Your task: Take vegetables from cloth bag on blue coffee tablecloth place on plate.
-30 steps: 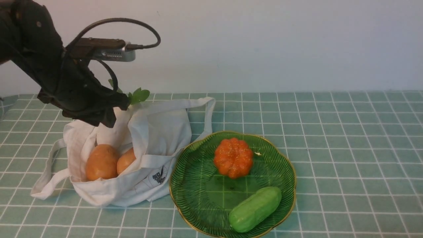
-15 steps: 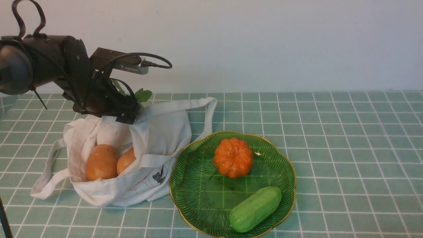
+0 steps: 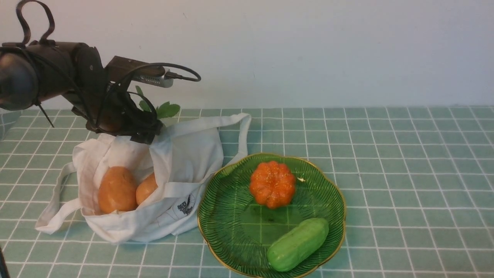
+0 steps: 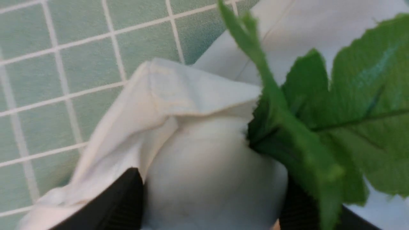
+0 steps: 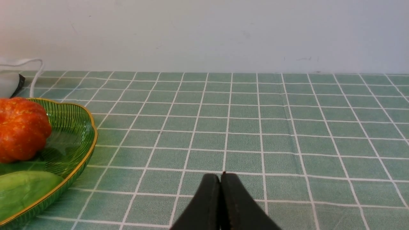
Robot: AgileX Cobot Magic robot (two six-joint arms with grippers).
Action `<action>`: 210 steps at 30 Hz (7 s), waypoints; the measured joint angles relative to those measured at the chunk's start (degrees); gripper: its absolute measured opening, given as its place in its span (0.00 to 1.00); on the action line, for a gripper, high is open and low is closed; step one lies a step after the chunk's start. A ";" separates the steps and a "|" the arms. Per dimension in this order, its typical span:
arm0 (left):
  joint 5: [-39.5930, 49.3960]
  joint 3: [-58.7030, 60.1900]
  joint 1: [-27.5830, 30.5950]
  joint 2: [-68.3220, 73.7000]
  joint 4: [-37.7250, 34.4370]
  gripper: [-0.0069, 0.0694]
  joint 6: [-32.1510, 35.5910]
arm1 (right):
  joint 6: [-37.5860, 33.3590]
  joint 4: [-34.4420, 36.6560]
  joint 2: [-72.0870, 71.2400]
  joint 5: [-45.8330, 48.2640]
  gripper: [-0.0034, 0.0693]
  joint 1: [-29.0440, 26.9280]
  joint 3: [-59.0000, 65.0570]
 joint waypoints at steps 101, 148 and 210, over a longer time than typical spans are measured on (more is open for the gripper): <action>-22.88 61.57 -35.37 -87.48 -2.62 0.08 -9.31 | 0.04 0.00 0.00 0.00 0.03 0.00 0.00; -19.63 82.65 1.97 -106.44 1.02 0.08 -10.31 | 0.04 0.00 0.00 0.00 0.03 0.00 0.00; -19.52 82.65 1.97 -106.44 1.02 0.08 -10.32 | 0.04 0.00 0.00 0.00 0.03 0.00 0.00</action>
